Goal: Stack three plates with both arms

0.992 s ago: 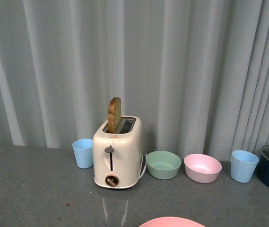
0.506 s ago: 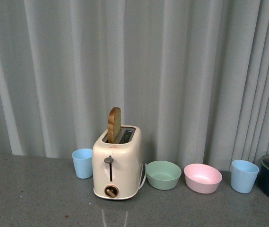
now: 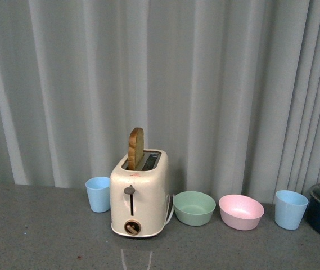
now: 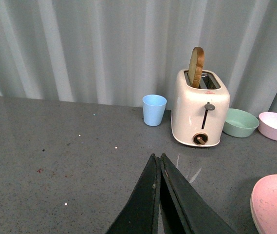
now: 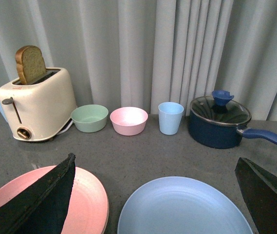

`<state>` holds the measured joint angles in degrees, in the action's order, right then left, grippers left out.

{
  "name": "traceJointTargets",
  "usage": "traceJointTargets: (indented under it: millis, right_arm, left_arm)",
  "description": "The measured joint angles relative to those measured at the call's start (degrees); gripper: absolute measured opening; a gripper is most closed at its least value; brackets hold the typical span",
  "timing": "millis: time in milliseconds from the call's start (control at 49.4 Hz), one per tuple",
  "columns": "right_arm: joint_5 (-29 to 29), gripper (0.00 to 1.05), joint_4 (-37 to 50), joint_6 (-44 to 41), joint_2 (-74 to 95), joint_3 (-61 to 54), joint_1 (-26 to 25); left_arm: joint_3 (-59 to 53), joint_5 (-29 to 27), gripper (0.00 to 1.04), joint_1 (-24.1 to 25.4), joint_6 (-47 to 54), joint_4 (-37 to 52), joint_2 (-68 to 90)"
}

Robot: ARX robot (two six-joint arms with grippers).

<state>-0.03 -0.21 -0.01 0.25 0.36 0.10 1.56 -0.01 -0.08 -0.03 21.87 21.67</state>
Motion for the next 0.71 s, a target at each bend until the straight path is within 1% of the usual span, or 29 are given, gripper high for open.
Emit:
traceJointTargets:
  millis: [364, 668, 709]
  right_arm:
    - [0.0, 0.97, 0.0, -0.02, 0.0, 0.0, 0.0]
    - [0.0, 0.97, 0.0, -0.02, 0.0, 0.0, 0.0]
    - [0.0, 0.97, 0.0, 0.0, 0.0, 0.0, 0.0]
  left_arm:
    - [0.0, 0.0, 0.04, 0.0, 0.0, -7.5, -7.5]
    - [0.0, 0.0, 0.04, 0.0, 0.0, -11.82, -11.82]
    - [0.02, -0.02, 0.04, 0.0, 0.0, -14.19, -13.9]
